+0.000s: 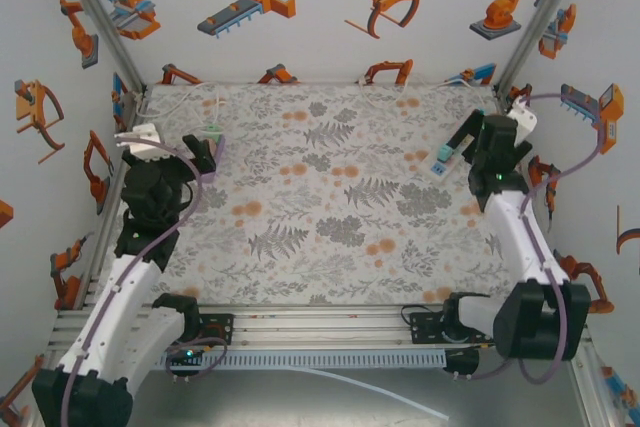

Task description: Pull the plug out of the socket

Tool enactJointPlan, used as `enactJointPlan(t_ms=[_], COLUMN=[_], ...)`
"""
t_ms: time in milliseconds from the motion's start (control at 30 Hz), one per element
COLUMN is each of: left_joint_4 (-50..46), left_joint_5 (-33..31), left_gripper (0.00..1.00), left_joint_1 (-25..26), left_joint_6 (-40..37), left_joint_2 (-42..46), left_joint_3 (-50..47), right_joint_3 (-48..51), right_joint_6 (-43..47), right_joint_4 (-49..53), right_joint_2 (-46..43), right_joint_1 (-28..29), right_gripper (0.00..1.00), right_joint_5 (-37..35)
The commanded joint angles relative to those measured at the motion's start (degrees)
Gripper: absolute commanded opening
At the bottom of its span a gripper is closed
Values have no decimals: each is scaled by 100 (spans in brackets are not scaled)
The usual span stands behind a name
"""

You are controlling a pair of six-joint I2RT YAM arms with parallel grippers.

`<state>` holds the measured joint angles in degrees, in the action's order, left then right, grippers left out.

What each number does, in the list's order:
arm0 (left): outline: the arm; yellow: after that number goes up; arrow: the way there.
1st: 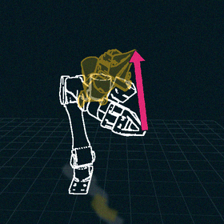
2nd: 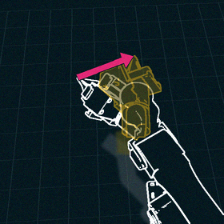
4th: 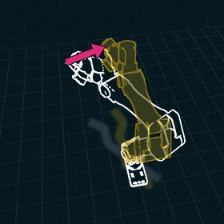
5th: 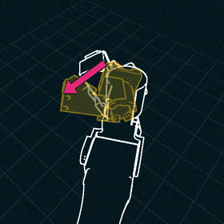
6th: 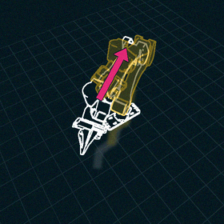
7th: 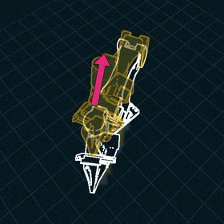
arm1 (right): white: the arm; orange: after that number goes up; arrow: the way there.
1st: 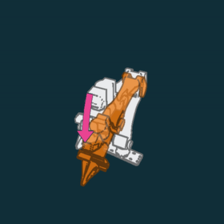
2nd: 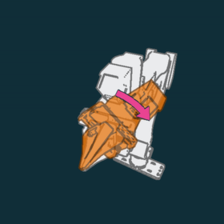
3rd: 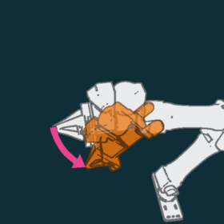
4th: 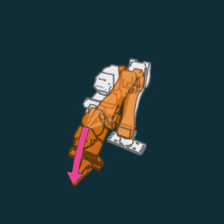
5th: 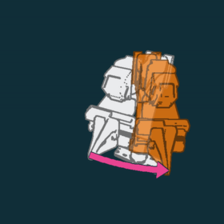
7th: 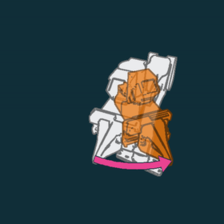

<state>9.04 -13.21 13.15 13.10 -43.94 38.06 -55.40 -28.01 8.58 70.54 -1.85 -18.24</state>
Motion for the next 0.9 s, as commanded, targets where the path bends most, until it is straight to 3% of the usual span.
enactJointPlan(t_ms=[0,167,300,400,533,867], left_joint_4=[-1702,-2718,-3246,-3417,-3410,-3398], left_joint_5=[1054,1806,1795,1740,1655,1598], left_gripper=[97,97,97,97,97,97], left_joint_1=[318,1173,1638,1712,1735,1744], left_joint_6=[862,597,28,-131,-224,-413], left_joint_2=[-103,-468,-573,-490,-344,-558], left_joint_3=[738,1690,1959,1929,1756,1700], right_joint_3=[-1469,-4009,-4807,-5198,-5220,-4147], right_joint_6=[-613,-479,-342,-213,-14,-232], right_joint_4=[2081,3662,3734,3828,3733,2855], right_joint_2=[1358,3628,4563,5119,5461,5350], right_joint_1=[-35,-35,-44,-69,-88,-225], right_gripper=[95,99,99,99,99,99], right_joint_5=[-63,-232,-336,-222,-27,557])
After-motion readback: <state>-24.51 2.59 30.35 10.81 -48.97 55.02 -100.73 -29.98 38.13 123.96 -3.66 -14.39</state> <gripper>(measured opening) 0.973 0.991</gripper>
